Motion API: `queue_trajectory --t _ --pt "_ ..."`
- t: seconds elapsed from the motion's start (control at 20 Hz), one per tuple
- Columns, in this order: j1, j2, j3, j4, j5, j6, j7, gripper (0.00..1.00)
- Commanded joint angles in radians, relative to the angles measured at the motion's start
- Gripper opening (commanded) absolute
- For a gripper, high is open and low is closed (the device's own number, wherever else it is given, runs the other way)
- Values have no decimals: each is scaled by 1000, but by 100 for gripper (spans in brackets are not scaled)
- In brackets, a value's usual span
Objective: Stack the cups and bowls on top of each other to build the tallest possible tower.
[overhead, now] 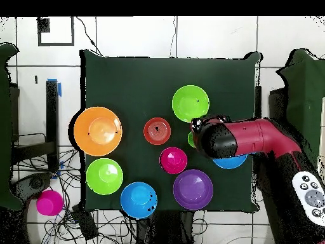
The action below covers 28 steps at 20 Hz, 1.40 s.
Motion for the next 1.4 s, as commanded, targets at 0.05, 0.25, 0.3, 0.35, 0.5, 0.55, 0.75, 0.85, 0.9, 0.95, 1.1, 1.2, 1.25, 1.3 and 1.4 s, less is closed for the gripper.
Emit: queue_trajectory --t 0.05,0.25,0.3,0.35,0.5,0.55,0.75,0.85,0.9,0.95,1.1,1.2,1.25,1.3,1.4 --pt "6 120 60 15 -127 -27 -264 100" --pt "-11 169 72 29 -160 -53 -278 100" --pt "-12 167 74 36 -169 -61 -274 100" --pt "-13 168 75 40 -176 -60 -269 100" --pt "-12 181 80 50 -194 -61 -262 100" --pt "-11 184 84 55 -199 -61 -261 100" --pt "3 166 81 76 -204 -58 -222 100" --pt "6 167 78 75 -209 -57 -213 100" --pt "5 175 80 71 -215 -59 -215 100" --pt "3 185 83 63 -219 -60 -222 100" --pt "-8 205 91 40 -231 -50 -251 100" --pt "-19 211 95 31 -241 -48 -267 100" --pt "-24 217 97 24 -245 -48 -275 100" --pt "-29 220 97 22 -250 -50 -279 100" --pt "-38 224 104 16 -252 -47 -289 100"
